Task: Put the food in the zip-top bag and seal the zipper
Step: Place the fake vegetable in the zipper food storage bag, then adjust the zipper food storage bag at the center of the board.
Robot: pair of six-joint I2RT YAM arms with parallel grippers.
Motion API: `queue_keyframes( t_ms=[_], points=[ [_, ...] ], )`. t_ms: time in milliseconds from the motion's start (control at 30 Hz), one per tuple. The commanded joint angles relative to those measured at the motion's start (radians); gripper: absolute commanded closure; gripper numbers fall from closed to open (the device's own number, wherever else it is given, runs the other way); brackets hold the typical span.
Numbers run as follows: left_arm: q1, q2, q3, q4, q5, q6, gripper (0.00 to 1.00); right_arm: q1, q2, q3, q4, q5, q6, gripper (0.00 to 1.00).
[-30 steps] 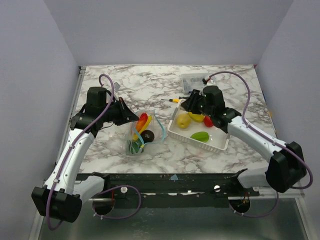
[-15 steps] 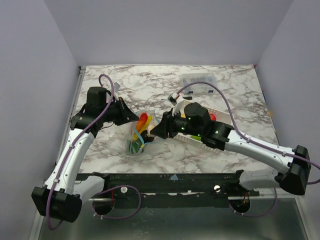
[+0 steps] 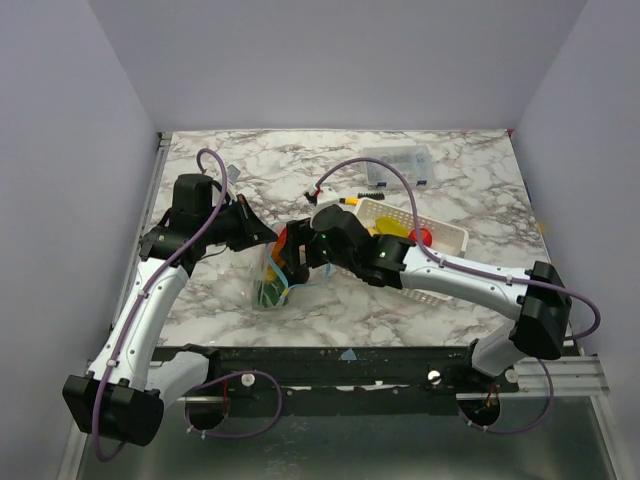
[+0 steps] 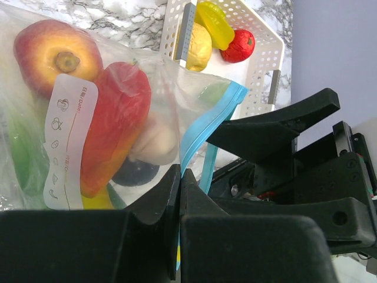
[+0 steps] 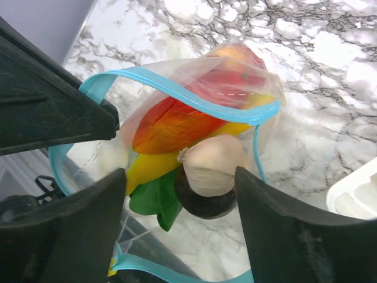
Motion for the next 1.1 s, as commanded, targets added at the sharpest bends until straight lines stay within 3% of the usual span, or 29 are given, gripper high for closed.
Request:
queue_keyframes(
  t_ms=[0,167,400,533,633,700,767,867,1067],
  points=[
    [0.000,-0.016,-0.005,0.031,0.039,-0.007,1.00,0.003,0.021,0.042,-0.047,0.001,0.017,0.20],
    [0.001,-0.013,-0.002,0.033,0.038,-0.005,1.00,0.003,-0.037,0.009,-0.054,-0.039,0.051,0.17],
    [0.000,-0.017,0.004,0.032,0.040,-0.006,1.00,0.037,-0.193,-0.135,0.026,-0.212,0.033,0.19],
    [-0.001,-0.015,0.001,0.038,0.043,-0.013,1.00,0.100,-0.199,-0.150,0.029,-0.216,-0.004,0.24],
    [0.000,-0.016,0.004,0.034,0.034,-0.013,1.00,0.118,-0.170,-0.137,0.006,-0.144,0.072,0.33],
    [0.000,-0.017,0.007,0.030,0.025,-0.013,1.00,0.122,-0.170,-0.142,-0.022,-0.042,0.231,0.34],
    [0.001,-0.021,0.007,0.029,0.026,-0.016,1.00,0.135,-0.188,-0.185,0.001,0.018,0.400,0.34],
    [0.001,-0.017,0.006,0.032,0.028,-0.018,1.00,0.195,-0.195,-0.223,0.097,0.058,0.495,0.32],
    [0.001,-0.001,0.010,0.041,0.037,-0.022,1.00,0.281,-0.049,-0.075,-0.076,0.254,0.612,0.29]
  ],
)
